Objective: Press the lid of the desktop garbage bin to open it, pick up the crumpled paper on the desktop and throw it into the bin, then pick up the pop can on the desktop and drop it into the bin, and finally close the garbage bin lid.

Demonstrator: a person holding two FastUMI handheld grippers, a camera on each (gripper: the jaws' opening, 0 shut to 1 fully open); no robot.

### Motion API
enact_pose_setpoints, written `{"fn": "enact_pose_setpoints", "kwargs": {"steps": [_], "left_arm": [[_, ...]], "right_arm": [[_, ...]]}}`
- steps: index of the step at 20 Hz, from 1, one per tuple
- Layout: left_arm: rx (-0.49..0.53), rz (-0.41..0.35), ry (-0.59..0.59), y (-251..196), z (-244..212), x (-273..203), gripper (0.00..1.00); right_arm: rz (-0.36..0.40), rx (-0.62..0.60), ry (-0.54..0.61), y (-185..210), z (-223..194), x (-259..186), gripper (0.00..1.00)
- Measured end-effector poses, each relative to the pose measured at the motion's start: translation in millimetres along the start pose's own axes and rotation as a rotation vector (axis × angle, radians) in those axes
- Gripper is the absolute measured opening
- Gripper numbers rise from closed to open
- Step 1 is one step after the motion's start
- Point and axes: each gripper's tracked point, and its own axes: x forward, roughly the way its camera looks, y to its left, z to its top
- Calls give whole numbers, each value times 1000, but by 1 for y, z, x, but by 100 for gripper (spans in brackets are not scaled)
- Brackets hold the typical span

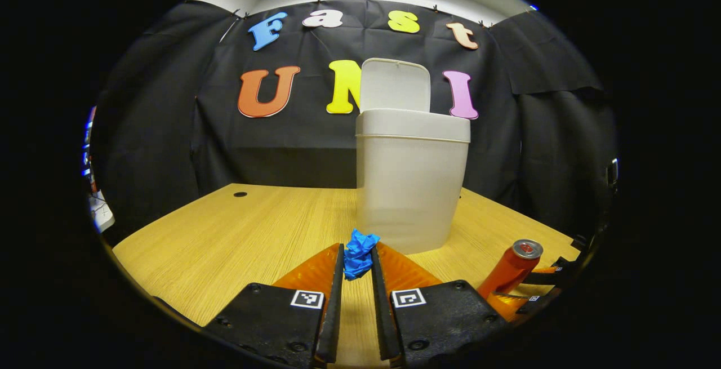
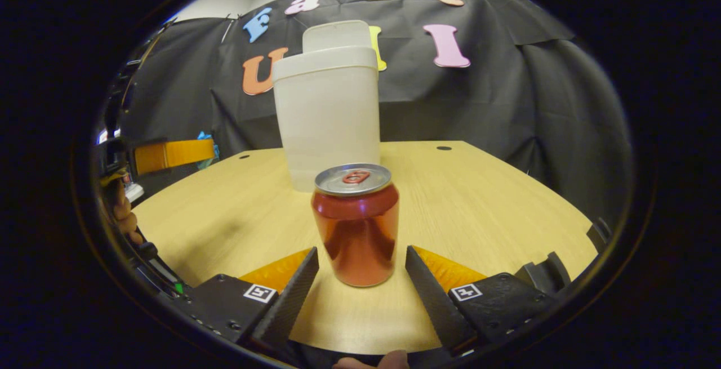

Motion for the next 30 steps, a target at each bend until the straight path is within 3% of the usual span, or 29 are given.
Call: {"fn": "enact_pose_setpoints", "kwargs": {"steps": [6, 8, 9, 13, 19, 20, 21, 23, 24, 28, 30], "left_arm": [[14, -2, -93, 5, 50, 9, 30], [22, -5, -124, 3, 65, 12, 30], [22, -9, -134, 0, 71, 14, 29], [-17, -71, -141, -16, 87, 25, 29], [4, -114, -245, -32, 164, 59, 29], [15, -118, -256, -34, 174, 66, 33], [20, -130, -267, -39, 185, 73, 29], [18, -153, -278, -49, 202, 90, 25], [16, -160, -280, -52, 211, 101, 29], [-50, -187, -224, -60, 228, 148, 29], [-34, -176, -204, -58, 230, 161, 30]], "right_arm": [[14, 2, 9, 4, 8, 11, 96], [22, 2, 5, 3, 11, 11, 93], [22, 3, 6, 2, 11, 14, 85], [44, 13, -11, 1, 19, 8, 81], [58, 14, -84, -9, 52, -9, 81], [58, 16, -97, -12, 59, -10, 81], [59, 22, -106, -15, 62, -12, 81], [64, 36, -121, -19, 70, -13, 80], [64, 39, -126, -22, 73, -14, 80], [61, 47, -142, -29, 83, -14, 80], [55, 44, -150, -33, 86, -14, 80]]}}
